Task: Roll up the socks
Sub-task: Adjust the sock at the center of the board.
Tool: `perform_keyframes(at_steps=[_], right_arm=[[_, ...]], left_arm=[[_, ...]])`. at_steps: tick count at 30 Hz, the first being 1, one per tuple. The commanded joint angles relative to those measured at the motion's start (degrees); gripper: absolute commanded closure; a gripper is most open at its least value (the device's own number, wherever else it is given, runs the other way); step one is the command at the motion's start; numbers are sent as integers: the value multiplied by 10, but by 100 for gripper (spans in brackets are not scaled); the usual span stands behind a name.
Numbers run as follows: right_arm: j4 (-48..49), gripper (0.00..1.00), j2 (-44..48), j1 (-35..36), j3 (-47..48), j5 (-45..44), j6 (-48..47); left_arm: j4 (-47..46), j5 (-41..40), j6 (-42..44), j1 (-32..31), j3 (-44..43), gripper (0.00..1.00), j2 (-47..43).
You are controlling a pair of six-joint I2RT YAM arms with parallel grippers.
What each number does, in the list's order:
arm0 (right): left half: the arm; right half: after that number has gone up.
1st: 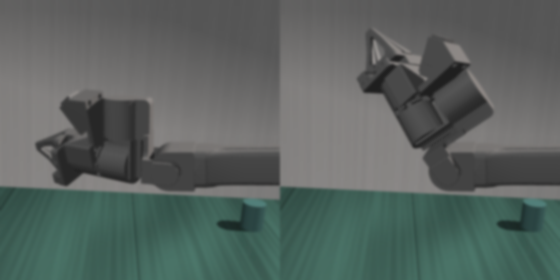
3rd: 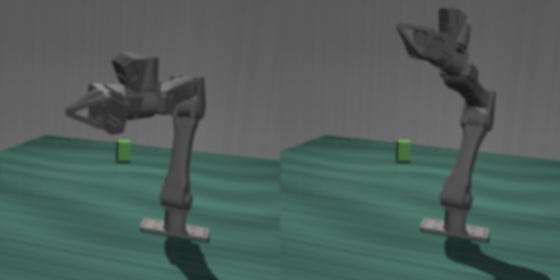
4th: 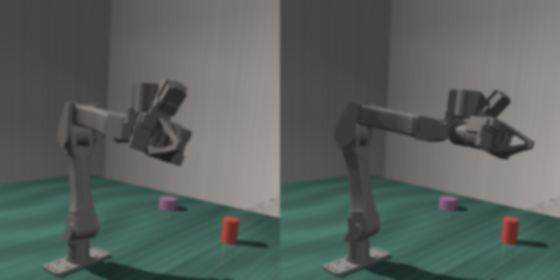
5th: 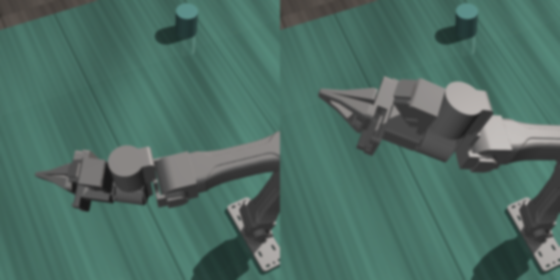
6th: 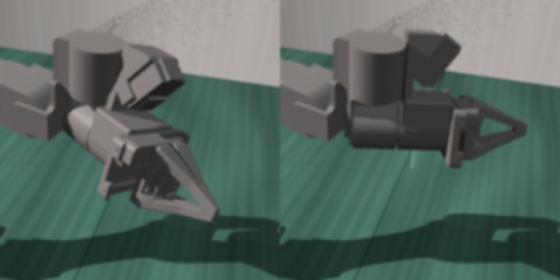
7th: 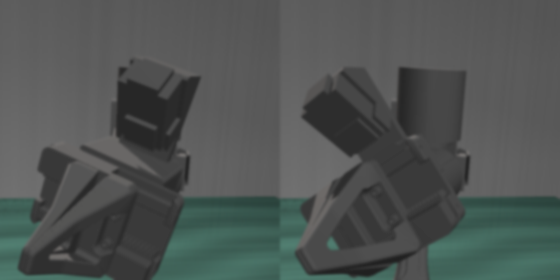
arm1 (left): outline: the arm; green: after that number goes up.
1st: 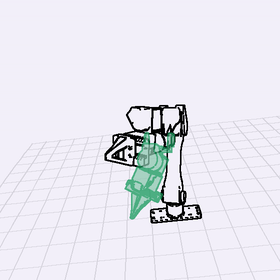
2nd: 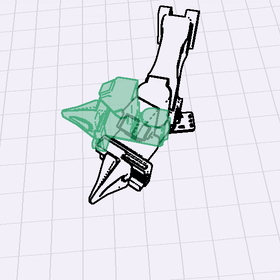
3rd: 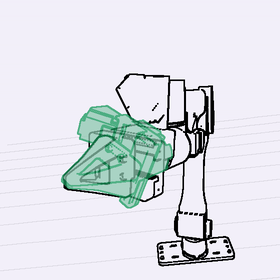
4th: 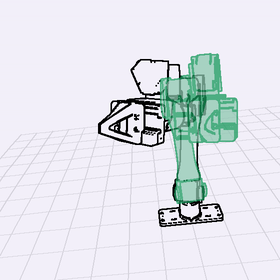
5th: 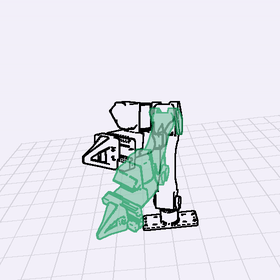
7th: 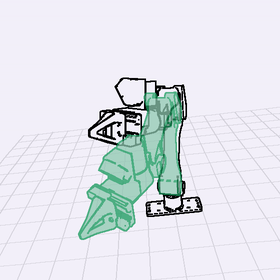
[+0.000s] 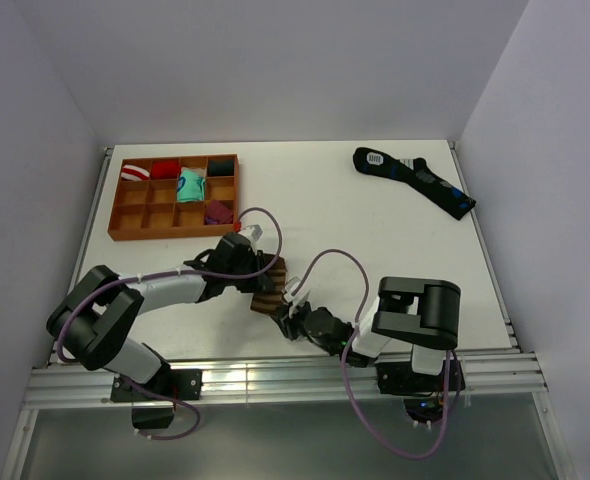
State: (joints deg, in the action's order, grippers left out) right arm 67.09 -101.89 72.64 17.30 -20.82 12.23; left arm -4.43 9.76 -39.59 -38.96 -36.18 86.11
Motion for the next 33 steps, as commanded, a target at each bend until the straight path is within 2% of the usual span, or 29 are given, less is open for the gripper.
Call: perform_keyframes(at_steps=[1,6,11,14,19,24,31,33], right_arm=[[-92,67,-21,7,5,-34,-5],[-133,78,-7,9,22,-39,12],[-252,86,27,0,74,0,53],[-311,87,59,-9,89,52,77],[-375,88,113,-88,87,169,120],[-467,90,110,-116,141,229,143],[-493,91,99,-187,168,359,201],[-492,91,94,-199,169,397,219]], left_arm=[[7,13,14,1,-18,74,1],[1,12,14,2,-13,74,1],[-12,11,17,2,-6,75,2],[-27,14,17,2,2,75,-5],[-50,13,18,1,13,74,-18],[-66,13,19,2,26,73,-41],[-78,-14,22,2,40,70,-86],[-74,-27,17,2,48,66,-109]])
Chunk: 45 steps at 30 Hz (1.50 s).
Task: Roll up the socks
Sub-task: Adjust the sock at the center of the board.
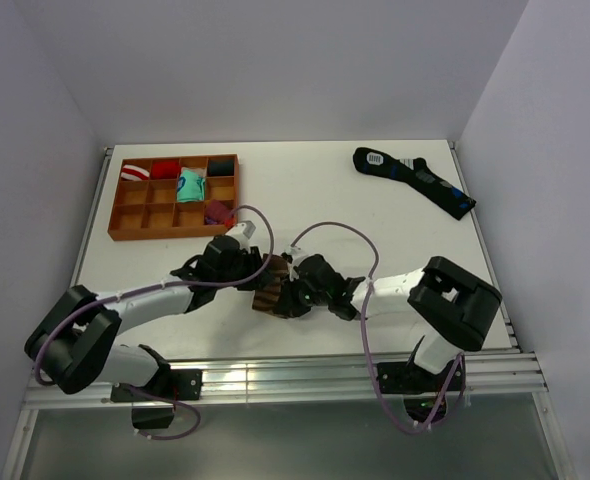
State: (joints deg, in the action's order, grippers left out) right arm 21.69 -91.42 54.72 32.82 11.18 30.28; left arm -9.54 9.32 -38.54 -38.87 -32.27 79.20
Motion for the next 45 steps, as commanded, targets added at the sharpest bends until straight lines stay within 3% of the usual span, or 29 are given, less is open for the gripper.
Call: perform_keyframes(at_steps=[1,11,20,27,34,45], right_arm=[[-38,91,-11,-26,13,87,45],[-38,92,-69,-111,50,271,114],[-150,92,-96,-174,102,352,90],[-206,94,-128,-207,124,377,87],[-172,96,-162,-221,117,417,114],[-181,96,-167,-231,120,431,115]], left_arm=[[-21,-43,4,0,11,66,-47],[-104,-91,-6,-16,116,62,-137],[-205,-224,-36,-117,178,64,-143],[-221,-267,-30,-132,213,58,-158],[-278,-310,-6,-183,238,51,-171],[-291,-372,17,-230,224,46,-110]])
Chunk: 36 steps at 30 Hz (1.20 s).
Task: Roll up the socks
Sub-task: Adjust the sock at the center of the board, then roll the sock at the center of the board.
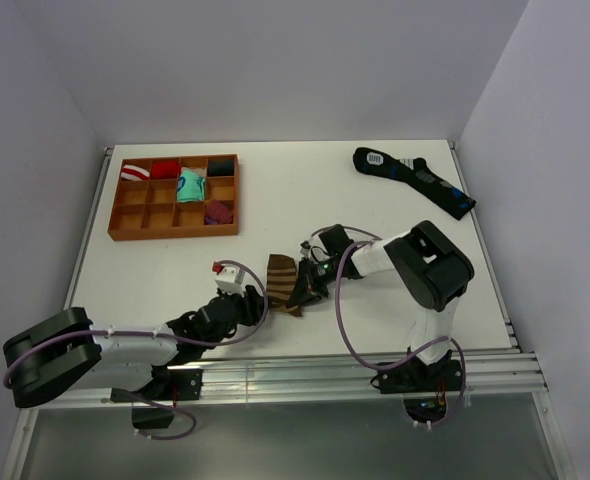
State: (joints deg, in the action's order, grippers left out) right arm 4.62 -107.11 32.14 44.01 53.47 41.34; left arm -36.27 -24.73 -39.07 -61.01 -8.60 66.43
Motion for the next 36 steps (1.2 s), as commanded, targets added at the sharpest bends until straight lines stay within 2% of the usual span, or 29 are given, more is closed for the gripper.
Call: perform_keyframes(at_steps=[1,3,9,17,19,20,23,24,26,30,34,36], right_arm=[[-9,96,-10,-7,8,9,5],[-1,96,-13,-9,6,17,15],[-20,97,-20,-15,13,19,8],[-71,97,7,-16,19,-28,-42],[-59,91,48,-12,1,-41,-43],[-58,83,65,-9,-5,-68,-43],[-49,69,123,8,-23,-96,-32],[-49,61,137,13,-29,-114,-29],[-49,54,177,29,-32,-143,-34],[-67,53,250,38,-47,-232,-66],[-71,56,316,67,-55,-366,-135],[-53,56,334,97,-65,-401,-164]], left_arm=[[-24,-34,23,-9,-15,46,22],[-34,-34,23,-12,-11,45,28],[-70,-16,24,-15,8,33,26],[3,-57,-2,-15,-49,39,66],[43,-72,-12,-15,-81,41,80],[51,-73,-10,-14,-91,42,98],[74,-73,-11,-14,-120,43,124],[83,-72,-13,-14,-126,43,141],[95,-69,-21,-12,-141,45,161],[101,-45,-33,3,-139,47,170],[81,10,-34,34,-119,47,150],[76,63,-20,62,-118,46,144]])
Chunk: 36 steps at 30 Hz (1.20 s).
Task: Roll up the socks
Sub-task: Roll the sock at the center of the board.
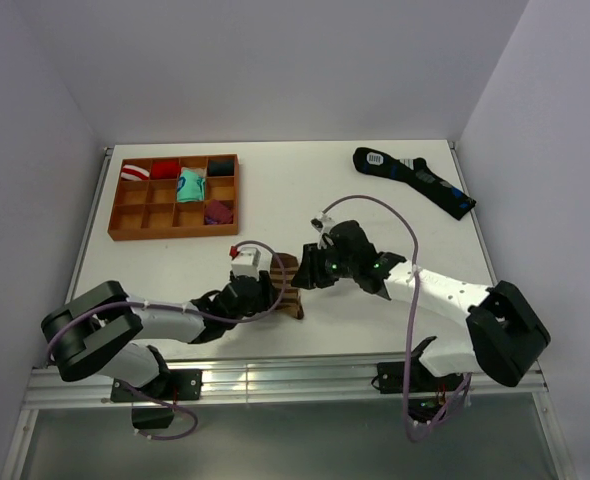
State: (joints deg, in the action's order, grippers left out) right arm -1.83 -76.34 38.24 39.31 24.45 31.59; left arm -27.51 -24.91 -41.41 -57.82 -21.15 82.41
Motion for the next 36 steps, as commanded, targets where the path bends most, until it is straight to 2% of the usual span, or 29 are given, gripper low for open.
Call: perform_keyframes(at_steps=[1,6,9,11,15,16,21,24,27,32,36], right_arm=[[16,56,29,46,-22,-131,-80],[109,57,14,95,-58,-182,-110],[112,62,-28,108,-49,-214,-103],[110,68,-57,120,-43,-222,-101],[84,71,-84,168,-34,-286,-73],[73,72,-91,177,-31,-327,-57],[108,73,-94,200,-50,-310,-18],[109,75,-102,207,-42,-332,-2],[116,75,-83,211,-55,-359,-1],[130,70,10,221,-82,-392,-38],[159,65,40,227,-92,-369,-97]], left_arm=[[-4,78,8,38,-1,46,-15],[1,197,17,109,-11,46,-12],[-3,241,19,144,-10,47,-15],[3,252,25,153,-19,47,-9],[7,280,33,155,-37,47,18],[8,284,33,155,-47,47,25],[4,300,24,155,-65,48,68],[4,307,19,156,-74,48,82],[8,310,20,159,-79,48,81],[22,309,18,170,-79,47,61],[38,297,12,180,-83,46,41]])
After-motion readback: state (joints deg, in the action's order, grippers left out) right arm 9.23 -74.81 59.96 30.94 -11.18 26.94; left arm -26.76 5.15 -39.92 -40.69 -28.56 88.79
